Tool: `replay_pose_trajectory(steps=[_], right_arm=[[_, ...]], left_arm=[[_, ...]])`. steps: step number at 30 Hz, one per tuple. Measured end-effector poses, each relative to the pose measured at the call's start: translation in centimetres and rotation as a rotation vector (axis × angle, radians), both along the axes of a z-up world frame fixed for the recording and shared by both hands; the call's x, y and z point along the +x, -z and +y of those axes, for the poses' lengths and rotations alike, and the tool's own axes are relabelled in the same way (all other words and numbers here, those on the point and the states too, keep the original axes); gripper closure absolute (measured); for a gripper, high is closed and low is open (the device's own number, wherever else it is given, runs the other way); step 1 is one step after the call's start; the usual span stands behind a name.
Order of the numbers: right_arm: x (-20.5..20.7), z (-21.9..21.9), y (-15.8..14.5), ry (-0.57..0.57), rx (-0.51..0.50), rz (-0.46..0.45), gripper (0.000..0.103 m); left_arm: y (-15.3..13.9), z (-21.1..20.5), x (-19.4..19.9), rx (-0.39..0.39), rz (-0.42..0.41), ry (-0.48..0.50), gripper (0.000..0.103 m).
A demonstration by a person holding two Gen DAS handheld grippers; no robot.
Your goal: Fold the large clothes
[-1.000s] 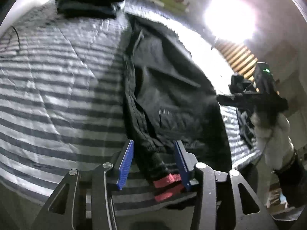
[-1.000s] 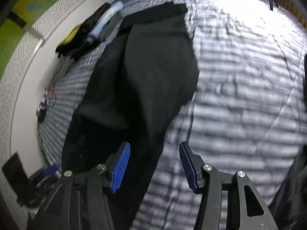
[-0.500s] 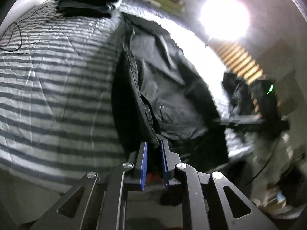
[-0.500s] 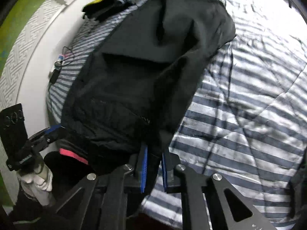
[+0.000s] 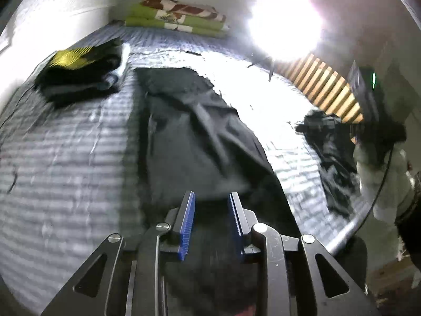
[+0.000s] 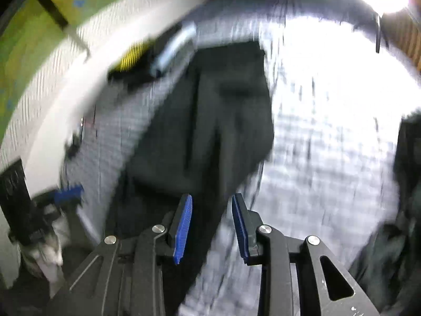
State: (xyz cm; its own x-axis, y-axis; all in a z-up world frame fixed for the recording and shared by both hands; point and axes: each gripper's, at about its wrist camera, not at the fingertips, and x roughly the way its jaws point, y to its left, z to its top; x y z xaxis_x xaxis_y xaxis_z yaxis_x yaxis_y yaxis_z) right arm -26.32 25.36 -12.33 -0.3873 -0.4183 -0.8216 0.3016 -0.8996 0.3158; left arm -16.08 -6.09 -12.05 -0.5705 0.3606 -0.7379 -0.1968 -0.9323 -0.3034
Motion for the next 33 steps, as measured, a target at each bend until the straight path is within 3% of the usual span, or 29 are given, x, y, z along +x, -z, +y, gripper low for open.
replay_pose_trajectory(steps=[4,10,14,17,21,26,28,33], right_arm=[[-7.5,-3.0,-0.7,-0.007,0.041,0.086,0.074],[-19.2,-7.5,5.2,-0.012,0.149,0.042,0.075],[-22.3,-9.6,10.3,-0.057,0.212,-0.061,0.079],[-23.4,-10.9,12.2,-0.099,0.260,-0.074,0.079],[-27.0,-12.6,12.3,-0.093,0.255,-0.033,0.079],[-33.7,-12.5,8.1,0.103,0.190,0.144,0.079],[-34.6,-12.3,6.9,0.100,0.143,0.145,0.079],[-32.5,-10.2,5.9,0.068,0.160,0.147,0.075]], left_arm=[[3.6,2.4,-4.9,-0.022,-0.024,0.042,0.075],[9.2,2.3,-8.1,0.008,-0.081,0.051,0.076],[11.4,1.2,-8.8,0.046,-0.113,0.064,0.077],[11.6,1.1,-8.8,0.052,-0.104,0.081,0.077],[11.7,1.2,-9.0,0.057,-0.102,0.087,0.077],[11.5,0.8,-9.3,0.077,-0.113,0.082,0.077],[11.4,0.9,-9.3,0.067,-0.109,0.084,0.077],[11.2,1.2,-9.1,0.054,-0.103,0.080,0.077]])
